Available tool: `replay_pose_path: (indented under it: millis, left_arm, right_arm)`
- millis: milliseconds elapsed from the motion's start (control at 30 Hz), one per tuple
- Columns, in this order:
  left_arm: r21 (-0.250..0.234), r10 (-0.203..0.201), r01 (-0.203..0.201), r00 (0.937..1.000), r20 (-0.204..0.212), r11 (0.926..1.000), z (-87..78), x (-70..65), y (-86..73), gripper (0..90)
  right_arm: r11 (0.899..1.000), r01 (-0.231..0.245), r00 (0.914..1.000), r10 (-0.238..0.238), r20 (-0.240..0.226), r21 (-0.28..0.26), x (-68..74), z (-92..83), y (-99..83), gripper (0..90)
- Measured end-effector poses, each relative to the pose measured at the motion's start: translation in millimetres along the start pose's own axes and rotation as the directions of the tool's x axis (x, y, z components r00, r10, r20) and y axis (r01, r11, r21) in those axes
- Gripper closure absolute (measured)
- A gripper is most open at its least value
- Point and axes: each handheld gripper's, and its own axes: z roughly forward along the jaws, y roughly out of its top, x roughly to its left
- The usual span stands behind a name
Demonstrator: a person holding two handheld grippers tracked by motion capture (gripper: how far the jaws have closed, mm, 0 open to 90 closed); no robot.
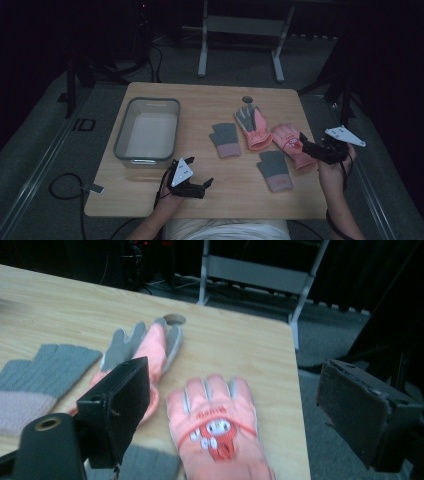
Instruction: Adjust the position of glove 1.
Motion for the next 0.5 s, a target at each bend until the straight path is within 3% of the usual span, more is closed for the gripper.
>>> replay_pose_path:
  millis: [167,367,500]
  left_arm:
    - [0.002,0.001,-0.001,1.0,0.001,1.0,0.1,0.4,0.1,1.6]
    - [0.002,-0.001,0.001,1.0,0.003,1.0,0.2,0.4,0.1,1.6]
    - [0.002,-0.003,0.003,1.0,0.005,1.0,0.2,0.9,0.1,1.6]
  right_arm:
    - [0.999,0.046,0.9984,-0.046,-0.034,-0.014,12.9,8.4,16.4,14.3]
    - [0.998,0.059,0.9936,-0.06,-0.096,-0.011,28.5,21.2,32.2,13.1]
    - [1.0,0.023,0.9906,-0.022,-0.135,0.005,38.3,32.7,38.7,13.0]
